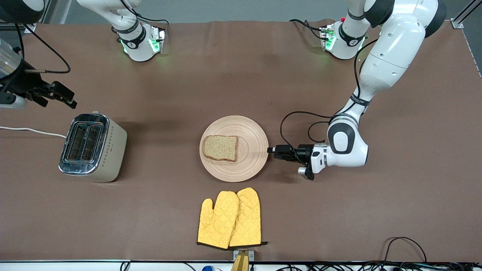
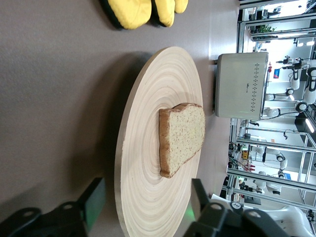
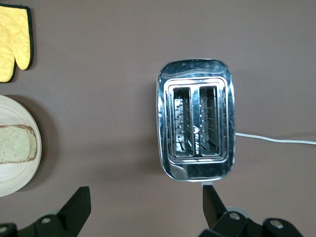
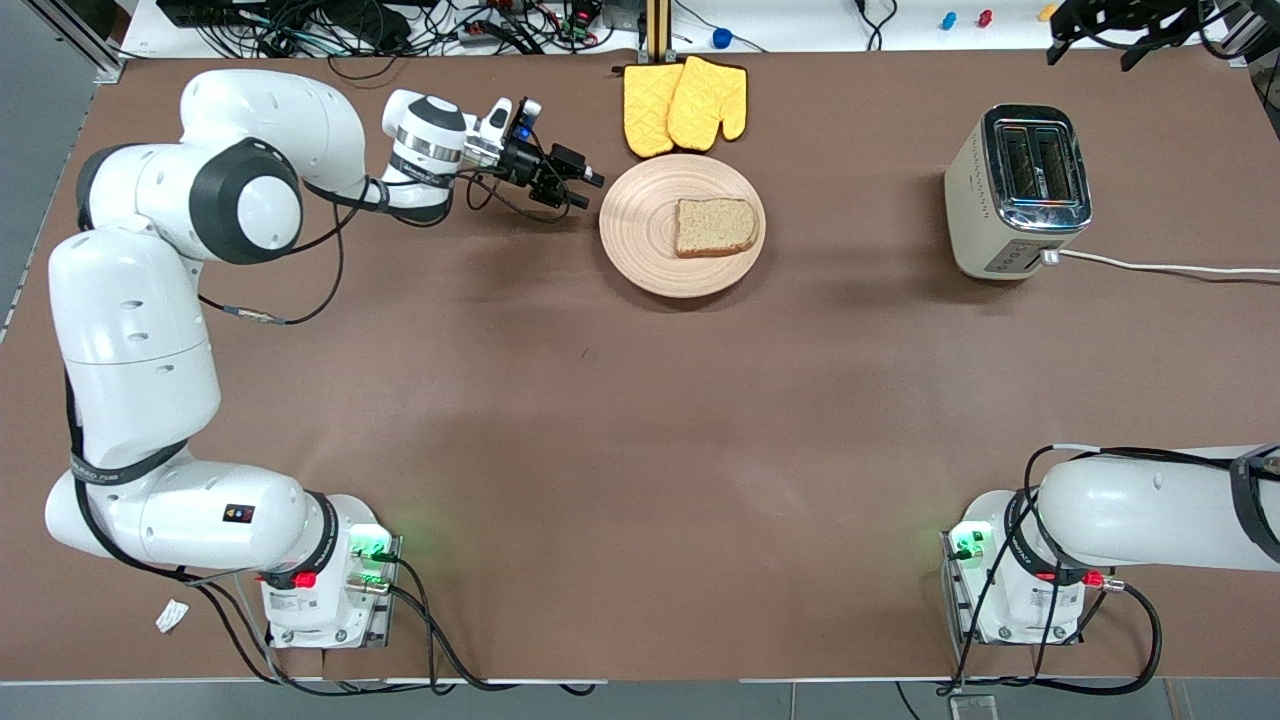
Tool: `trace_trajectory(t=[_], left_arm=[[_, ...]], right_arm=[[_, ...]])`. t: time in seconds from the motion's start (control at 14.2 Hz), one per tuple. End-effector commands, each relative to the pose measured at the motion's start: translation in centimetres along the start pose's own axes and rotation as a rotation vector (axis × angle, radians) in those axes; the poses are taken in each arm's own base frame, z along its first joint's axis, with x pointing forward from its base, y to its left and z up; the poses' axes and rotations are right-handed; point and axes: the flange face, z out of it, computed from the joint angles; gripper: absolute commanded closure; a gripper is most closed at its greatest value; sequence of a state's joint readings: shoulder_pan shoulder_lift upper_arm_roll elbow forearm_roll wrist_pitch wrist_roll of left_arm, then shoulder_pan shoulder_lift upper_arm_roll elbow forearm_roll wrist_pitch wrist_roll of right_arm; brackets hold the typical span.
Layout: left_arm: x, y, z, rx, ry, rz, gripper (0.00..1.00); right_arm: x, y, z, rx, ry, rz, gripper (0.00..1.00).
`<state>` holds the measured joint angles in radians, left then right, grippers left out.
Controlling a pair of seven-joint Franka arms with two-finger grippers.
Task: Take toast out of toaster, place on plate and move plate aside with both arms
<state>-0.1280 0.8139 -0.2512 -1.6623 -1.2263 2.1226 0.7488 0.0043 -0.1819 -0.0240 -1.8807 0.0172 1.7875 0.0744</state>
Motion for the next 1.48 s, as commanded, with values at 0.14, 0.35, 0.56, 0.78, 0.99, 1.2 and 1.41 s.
trace_trajectory(t=[0.14, 0.35, 0.56, 0.78, 0.99, 1.2, 1.41], left_arm=[[-0.7, -1.1, 1.2, -0.005, 0.0, -0.014, 0.29], [-1.0, -1.8, 2.0, -0.004, -0.013, -0.023, 0.34], [-1.2, -2.2, 2.3, -0.005, -0.016, -0.031, 0.44], [-1.4, -2.4, 2.7, -0.005, -0.022, -0.035, 0.6], [-1.5, -2.6, 2.9, -0.007, -0.024, -0.041, 0.66], [-1.6, -2.6, 3.3, -0.009, -0.028, -0.043, 0.8], [-1.6, -2.5, 3.2, -0.009, -0.027, -0.042, 0.99]], right_arm=[[-1.3, -0.1, -4.0, -0.043, 0.049, -0.024, 0.0], [-1.3, -0.2, -5.0, -0.046, 0.047, -0.029, 0.0], [-1.4, -0.7, -5.3, -0.049, 0.047, -0.054, 0.0], [-1.6, 0.2, -5.9, -0.054, 0.031, -0.124, 0.0], [-2.6, 1.2, -6.0, -0.057, -0.06, -0.106, 0.0], [-2.9, 1.3, -5.9, -0.057, -0.083, -0.105, 0.0], [-3.1, 2.5, -6.0, -0.053, -0.091, -0.084, 0.0]])
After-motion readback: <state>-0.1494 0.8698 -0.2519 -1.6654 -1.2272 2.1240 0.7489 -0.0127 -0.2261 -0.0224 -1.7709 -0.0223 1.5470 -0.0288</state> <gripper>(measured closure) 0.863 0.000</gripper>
